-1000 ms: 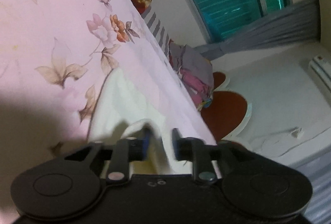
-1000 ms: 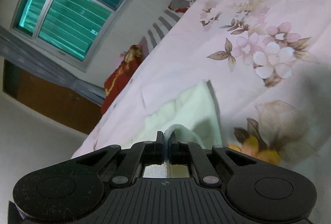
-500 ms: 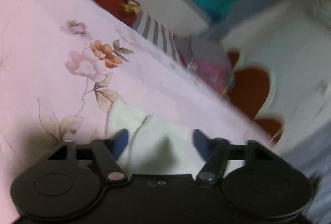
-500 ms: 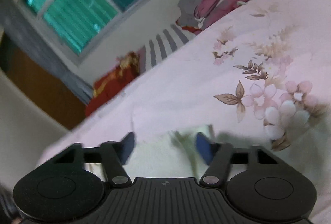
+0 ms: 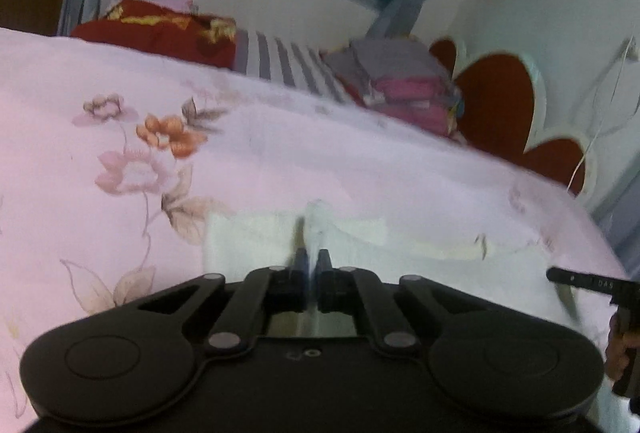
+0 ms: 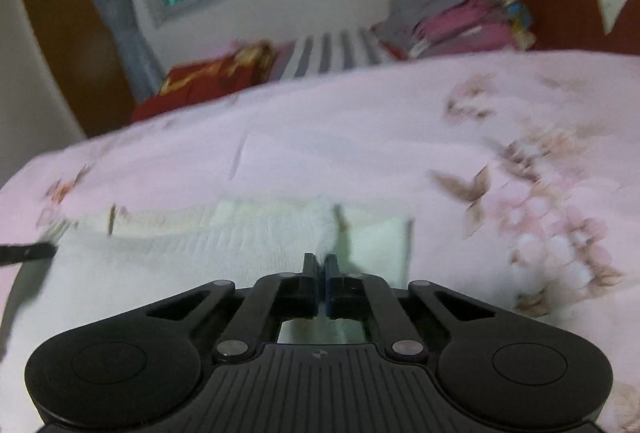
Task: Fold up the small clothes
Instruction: 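Fold the hem over toward the collar with both tools and release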
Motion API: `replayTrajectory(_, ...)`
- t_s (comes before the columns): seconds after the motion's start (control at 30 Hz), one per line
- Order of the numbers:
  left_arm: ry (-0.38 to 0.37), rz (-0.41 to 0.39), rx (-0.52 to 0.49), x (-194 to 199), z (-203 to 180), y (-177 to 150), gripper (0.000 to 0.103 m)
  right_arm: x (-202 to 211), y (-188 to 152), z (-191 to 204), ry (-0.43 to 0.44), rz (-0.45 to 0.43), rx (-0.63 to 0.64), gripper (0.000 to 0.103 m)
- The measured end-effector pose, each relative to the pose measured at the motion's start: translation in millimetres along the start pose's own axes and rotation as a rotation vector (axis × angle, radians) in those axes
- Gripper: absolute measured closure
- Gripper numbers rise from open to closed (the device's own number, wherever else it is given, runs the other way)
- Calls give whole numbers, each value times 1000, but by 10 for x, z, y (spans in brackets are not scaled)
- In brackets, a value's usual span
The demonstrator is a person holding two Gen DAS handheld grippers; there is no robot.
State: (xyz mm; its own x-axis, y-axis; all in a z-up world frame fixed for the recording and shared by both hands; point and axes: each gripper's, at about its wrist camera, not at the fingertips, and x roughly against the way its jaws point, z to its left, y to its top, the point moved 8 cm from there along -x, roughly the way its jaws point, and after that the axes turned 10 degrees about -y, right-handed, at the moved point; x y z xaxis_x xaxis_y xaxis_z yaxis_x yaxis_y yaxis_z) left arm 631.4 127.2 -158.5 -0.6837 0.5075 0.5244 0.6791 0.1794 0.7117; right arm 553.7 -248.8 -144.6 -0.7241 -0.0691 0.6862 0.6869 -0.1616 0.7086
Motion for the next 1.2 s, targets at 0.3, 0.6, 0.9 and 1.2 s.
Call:
replayTrajectory(0.3, 50, 46, -15, -149, 113, -15, 76, -128, -74, -68, -59, 26, 0, 101)
replayTrajectory(0.6, -107, 105, -290, -204, -928, -384, 55, 207, -119, 641, 115, -26, 155, 62)
replayTrajectory(0.9, -77, 87, -88, -590, -696, -238, 57, -348, -129, 1107, 83, 54, 179, 62)
replayTrajectory(1.2, 26, 55, -84, -148, -211, -163, 61, -294, 33, 227, -109, 41, 115, 62)
